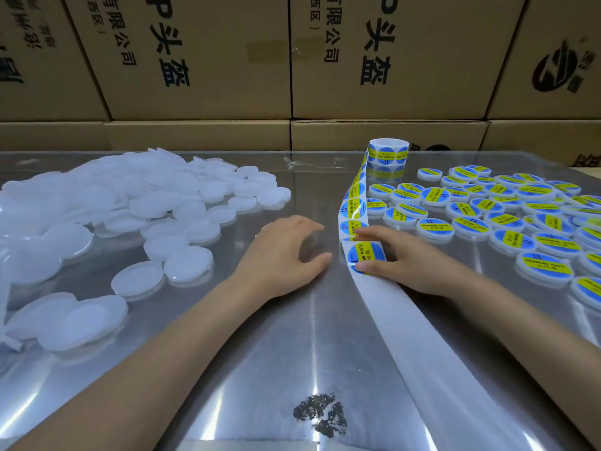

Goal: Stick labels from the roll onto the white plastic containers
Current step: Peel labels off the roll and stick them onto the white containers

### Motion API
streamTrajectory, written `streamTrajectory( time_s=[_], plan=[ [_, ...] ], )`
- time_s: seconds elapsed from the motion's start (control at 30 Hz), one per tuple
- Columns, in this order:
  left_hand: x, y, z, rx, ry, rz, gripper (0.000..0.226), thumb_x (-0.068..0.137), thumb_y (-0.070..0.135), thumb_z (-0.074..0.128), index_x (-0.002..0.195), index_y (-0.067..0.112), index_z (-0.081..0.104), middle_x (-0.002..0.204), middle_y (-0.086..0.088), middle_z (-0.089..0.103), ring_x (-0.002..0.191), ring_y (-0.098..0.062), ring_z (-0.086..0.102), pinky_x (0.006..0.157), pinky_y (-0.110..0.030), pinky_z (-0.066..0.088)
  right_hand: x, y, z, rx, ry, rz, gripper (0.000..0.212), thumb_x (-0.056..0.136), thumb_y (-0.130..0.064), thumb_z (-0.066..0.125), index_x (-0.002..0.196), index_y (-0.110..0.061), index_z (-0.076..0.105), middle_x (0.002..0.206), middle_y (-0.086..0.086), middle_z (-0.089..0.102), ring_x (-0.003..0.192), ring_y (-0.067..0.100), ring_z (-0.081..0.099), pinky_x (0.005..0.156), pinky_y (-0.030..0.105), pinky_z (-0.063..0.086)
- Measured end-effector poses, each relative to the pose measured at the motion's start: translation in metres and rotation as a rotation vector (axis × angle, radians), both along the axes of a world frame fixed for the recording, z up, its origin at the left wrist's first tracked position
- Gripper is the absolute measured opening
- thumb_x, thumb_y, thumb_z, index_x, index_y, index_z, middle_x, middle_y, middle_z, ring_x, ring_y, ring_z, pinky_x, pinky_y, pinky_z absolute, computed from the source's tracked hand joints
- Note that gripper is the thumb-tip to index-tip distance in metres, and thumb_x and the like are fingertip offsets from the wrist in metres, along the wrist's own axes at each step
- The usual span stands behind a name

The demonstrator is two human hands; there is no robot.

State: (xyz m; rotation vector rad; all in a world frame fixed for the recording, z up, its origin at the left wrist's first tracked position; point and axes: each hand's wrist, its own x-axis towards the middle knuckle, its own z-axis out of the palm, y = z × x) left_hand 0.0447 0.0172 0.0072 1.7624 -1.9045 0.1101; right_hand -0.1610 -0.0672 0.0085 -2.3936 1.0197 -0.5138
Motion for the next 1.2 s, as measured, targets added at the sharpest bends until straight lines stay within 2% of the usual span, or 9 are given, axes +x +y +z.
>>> streamTrajectory(
  time_s=[0.2,0.33,0.43,0.53,0.67,0.77,0.87,1.03,1.2],
  plan=[
    [-0.013,0.002,-0.005,0.061,0.062,-0.194,0.060,0.084,0.044,0.064,0.137,0.025,0.044,0.135,0.010,0.051,0.123,-0.007,0.043,0.099,-0.017,0.030,0.011,0.011,-0.001,-0.126,-0.083,0.000,0.036,0.078,-0.040,0.071,0.108,-0.032,0.053,0.108,-0.003,0.066,0.104,0.022,0.060,0.090,0.042,0.046],
    [-0.013,0.001,-0.004,0.096,0.050,-0.219,0.051,0.086,0.042,0.063,0.131,0.024,0.051,0.124,0.009,0.060,0.111,-0.010,0.053,0.093,-0.028,0.040,0.013,0.015,-0.001,-0.258,-0.043,0.012,0.031,0.081,-0.043,0.066,0.109,-0.038,0.053,0.091,-0.007,0.064,0.087,0.017,0.058,0.073,0.035,0.046],
    [-0.012,0.001,-0.003,0.113,0.052,-0.199,0.051,0.084,0.047,0.061,0.129,0.023,0.054,0.120,0.008,0.062,0.108,-0.011,0.054,0.092,-0.028,0.041,0.015,0.017,-0.001,-0.391,0.036,-0.008,0.034,0.083,-0.046,0.061,0.115,-0.040,0.051,0.084,-0.008,0.058,0.084,0.014,0.053,0.062,0.031,0.031],
    [-0.013,0.002,-0.002,0.140,0.068,-0.195,0.054,0.079,0.052,0.055,0.126,0.024,0.055,0.113,0.007,0.063,0.103,-0.012,0.056,0.090,-0.030,0.042,0.015,0.017,0.000,-0.470,0.064,0.002,0.035,0.084,-0.047,0.060,0.118,-0.038,0.051,0.093,-0.006,0.063,0.094,0.016,0.056,0.063,0.030,0.030],
    [-0.014,0.002,-0.001,0.140,0.071,-0.203,0.046,0.081,0.051,0.056,0.115,0.020,0.061,0.101,0.004,0.063,0.096,-0.015,0.056,0.084,-0.031,0.043,0.015,0.017,0.001,-0.477,-0.016,0.064,0.036,0.082,-0.037,0.067,0.117,-0.033,0.058,0.114,-0.012,0.065,0.107,0.013,0.056,0.084,0.033,0.044],
    [-0.014,0.002,-0.001,0.141,0.073,-0.223,0.049,0.078,0.051,0.052,0.113,0.018,0.063,0.101,0.003,0.064,0.094,-0.013,0.056,0.085,-0.034,0.043,0.017,0.015,0.002,-0.521,-0.020,0.100,0.031,0.081,-0.032,0.070,0.110,-0.027,0.062,0.114,-0.012,0.063,0.107,0.013,0.056,0.085,0.025,0.040],
    [-0.014,0.002,0.000,0.124,0.091,-0.239,0.041,0.083,0.045,0.060,0.114,0.019,0.063,0.104,0.004,0.065,0.097,-0.011,0.056,0.087,-0.037,0.043,0.019,0.018,0.004,-0.574,0.001,0.127,0.023,0.080,-0.029,0.072,0.099,-0.020,0.064,0.114,-0.006,0.064,0.107,0.018,0.057,0.087,0.035,0.043],
    [-0.013,0.000,0.000,0.175,0.057,-0.272,0.050,0.080,0.054,0.051,0.122,0.028,0.061,0.122,0.011,0.060,0.113,-0.004,0.051,0.096,-0.034,0.040,0.022,0.030,0.011,-0.319,-0.340,0.052,0.030,0.088,-0.047,0.054,0.062,-0.034,0.057,0.097,-0.014,0.065,0.099,0.013,0.057,0.087,0.032,0.042],
    [-0.011,0.002,0.000,0.220,-0.055,-0.245,0.076,0.068,0.079,0.044,0.130,0.036,0.053,0.135,0.018,0.049,0.122,-0.001,0.042,0.105,-0.029,0.032,0.020,0.030,0.018,-0.166,-0.617,-0.044,0.050,0.091,-0.043,0.038,0.078,-0.008,0.071,0.073,-0.016,0.063,0.078,0.002,0.054,0.073,0.020,0.039]
  ],
)
